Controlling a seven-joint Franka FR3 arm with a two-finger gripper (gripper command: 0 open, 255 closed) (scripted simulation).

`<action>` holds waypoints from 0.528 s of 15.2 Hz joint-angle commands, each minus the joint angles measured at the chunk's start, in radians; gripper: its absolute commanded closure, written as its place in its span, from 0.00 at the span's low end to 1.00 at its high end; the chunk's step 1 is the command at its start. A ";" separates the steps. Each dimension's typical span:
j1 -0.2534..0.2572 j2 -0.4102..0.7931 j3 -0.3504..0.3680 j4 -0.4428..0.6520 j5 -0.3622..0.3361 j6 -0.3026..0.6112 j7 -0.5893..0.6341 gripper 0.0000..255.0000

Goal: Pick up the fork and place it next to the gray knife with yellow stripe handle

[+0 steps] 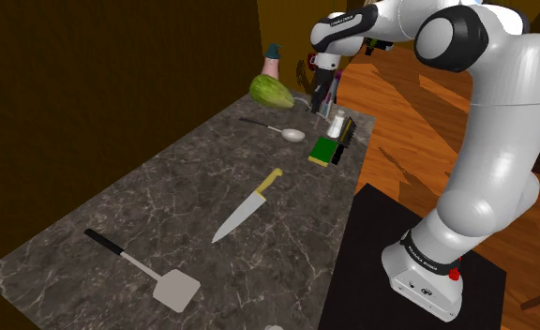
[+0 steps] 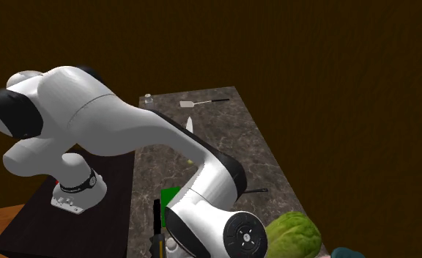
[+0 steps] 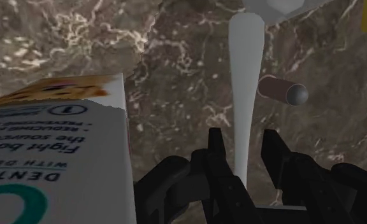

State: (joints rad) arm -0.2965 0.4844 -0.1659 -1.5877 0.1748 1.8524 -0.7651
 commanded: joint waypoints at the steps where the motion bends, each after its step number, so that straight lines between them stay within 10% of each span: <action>1: 0.000 0.014 0.002 -0.011 0.003 0.023 -0.004 1.00; 8: 0.000 0.023 0.003 -0.019 0.005 0.040 -0.006 1.00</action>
State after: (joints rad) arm -0.2960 0.5022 -0.1631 -1.6028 0.1808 1.8922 -0.7704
